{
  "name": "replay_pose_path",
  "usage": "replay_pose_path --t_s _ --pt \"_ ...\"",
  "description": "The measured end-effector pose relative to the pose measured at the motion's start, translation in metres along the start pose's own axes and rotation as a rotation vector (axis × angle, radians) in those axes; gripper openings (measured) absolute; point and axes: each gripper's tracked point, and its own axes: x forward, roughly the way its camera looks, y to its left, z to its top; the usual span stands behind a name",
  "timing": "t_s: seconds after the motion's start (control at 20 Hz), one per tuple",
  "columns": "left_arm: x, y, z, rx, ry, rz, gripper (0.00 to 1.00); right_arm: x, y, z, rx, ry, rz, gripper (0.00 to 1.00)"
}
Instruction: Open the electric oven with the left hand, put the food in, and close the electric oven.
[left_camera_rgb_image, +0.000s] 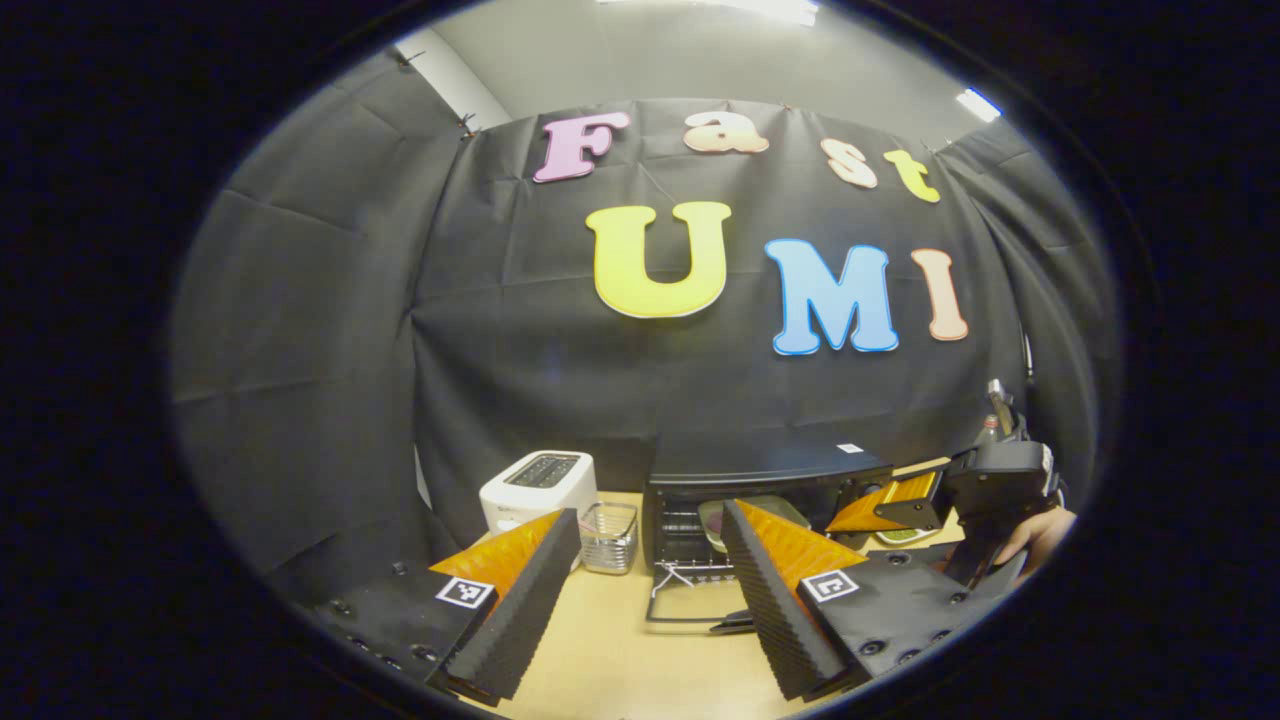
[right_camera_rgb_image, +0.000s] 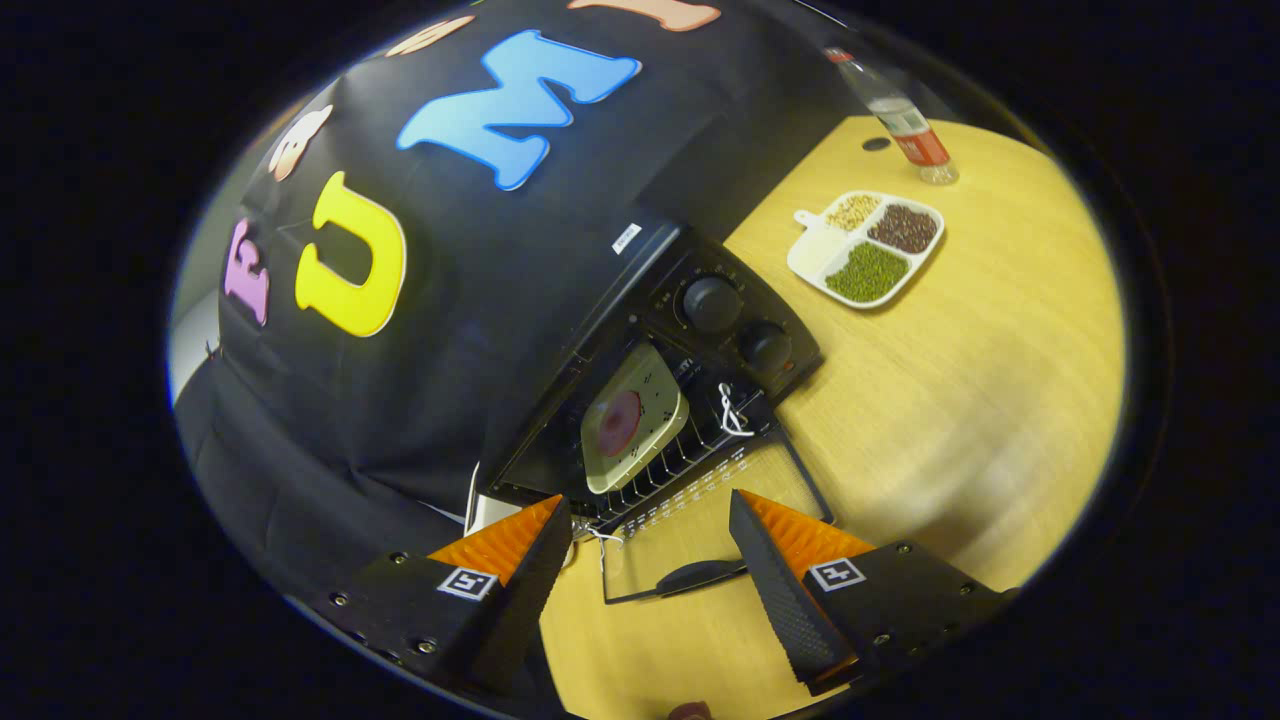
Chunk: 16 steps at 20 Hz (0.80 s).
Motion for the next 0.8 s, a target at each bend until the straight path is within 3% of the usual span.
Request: replay_pose_path --t_s 0.1,0.6,0.7,0.8 --pt "-0.001 -0.011 -0.005 -0.005 0.013 -0.022 0.91 -0.017 -0.006 0.009 -0.082 -0.028 -0.006 0.97" --pt "0.009 -0.05 -0.074 -0.033 0.164 -0.098 0.92 -0.082 -0.041 0.046 -0.392 -0.17 -0.073 0.98" --pt "0.012 -0.058 -0.088 -0.029 0.191 -0.111 1.0 -0.095 -0.048 0.054 -0.435 -0.203 -0.093 0.98" --pt "0.015 -0.065 -0.103 -0.02 0.221 -0.128 1.0 -0.104 -0.056 0.061 -0.473 -0.225 -0.118 0.98"
